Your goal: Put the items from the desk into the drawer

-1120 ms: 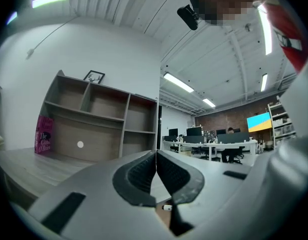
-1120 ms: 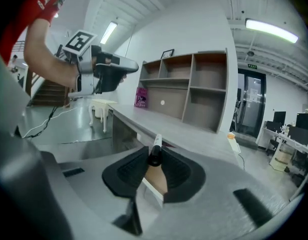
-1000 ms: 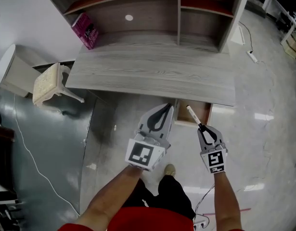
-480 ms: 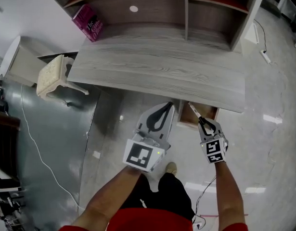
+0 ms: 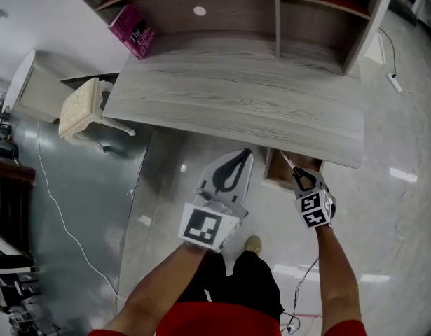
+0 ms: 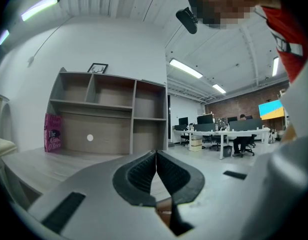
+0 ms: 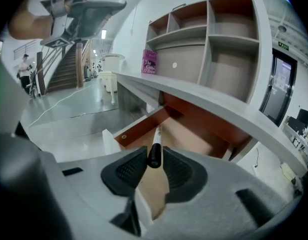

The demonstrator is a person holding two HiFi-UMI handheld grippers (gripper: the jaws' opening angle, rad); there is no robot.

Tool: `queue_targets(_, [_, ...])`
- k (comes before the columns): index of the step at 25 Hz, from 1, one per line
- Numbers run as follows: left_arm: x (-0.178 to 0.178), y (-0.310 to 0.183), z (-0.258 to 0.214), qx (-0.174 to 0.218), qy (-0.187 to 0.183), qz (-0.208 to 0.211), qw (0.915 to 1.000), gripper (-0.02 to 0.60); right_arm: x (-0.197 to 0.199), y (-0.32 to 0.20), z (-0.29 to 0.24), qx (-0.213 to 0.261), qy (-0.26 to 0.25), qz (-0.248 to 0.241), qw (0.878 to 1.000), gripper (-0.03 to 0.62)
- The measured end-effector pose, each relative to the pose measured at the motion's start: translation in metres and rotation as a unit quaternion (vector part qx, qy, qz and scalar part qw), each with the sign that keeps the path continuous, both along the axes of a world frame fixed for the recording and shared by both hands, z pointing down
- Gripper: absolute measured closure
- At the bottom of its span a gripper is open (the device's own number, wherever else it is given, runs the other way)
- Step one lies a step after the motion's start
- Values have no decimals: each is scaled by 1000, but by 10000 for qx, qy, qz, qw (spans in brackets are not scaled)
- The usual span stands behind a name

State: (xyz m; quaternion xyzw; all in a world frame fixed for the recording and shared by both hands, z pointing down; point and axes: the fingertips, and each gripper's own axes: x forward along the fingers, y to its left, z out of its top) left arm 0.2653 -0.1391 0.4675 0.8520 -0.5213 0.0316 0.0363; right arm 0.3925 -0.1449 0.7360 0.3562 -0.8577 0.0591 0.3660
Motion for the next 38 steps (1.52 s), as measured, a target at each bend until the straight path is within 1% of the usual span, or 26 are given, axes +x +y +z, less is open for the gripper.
queue_targets(3, [-2, -1, -1, -24, -28, 7, 10000, 572, 0, -3, 3, -132, 3, 42, 9999, 441])
queue_targets(5, [-5, -2, -1, -40, -20, 25, 10000, 572, 0, -5, 1, -109, -52, 109, 9999, 444])
queue_targets(10, [-7, -3, 3, -64, 29, 137, 9999, 572, -4, -3, -20, 71, -335, 340, 9988, 470])
queue_targets(14, [-1, 3, 0, -9, -26, 359, 9994, 572, -7, 2, -48, 239, -589, 514, 9967, 502])
queue_targets(20, [-1, 20, -15, 73, 36, 634, 9980, 572, -20, 10, -125, 783, -1239, 789, 9860, 571])
queue_targets(25, [-3, 33, -27, 131, 106, 857, 9962, 572, -35, 19, -189, 1279, -1542, 895, 9756, 583])
queue_targets(29, [-5, 40, -41, 358, 224, 1003, 9941, 572, -46, 32, -241, 1584, -1884, 1030, 9637, 588])
queue_targets(35, [5, 65, -76, 435, 305, 1559, 9863, 572, -70, 62, -334, 2114, -2716, 1182, 9315, 588])
queue_targets(38, [6, 79, -96, 526, 395, 1777, 9819, 572, -79, 80, -366, 2349, -2974, 1160, 9181, 589])
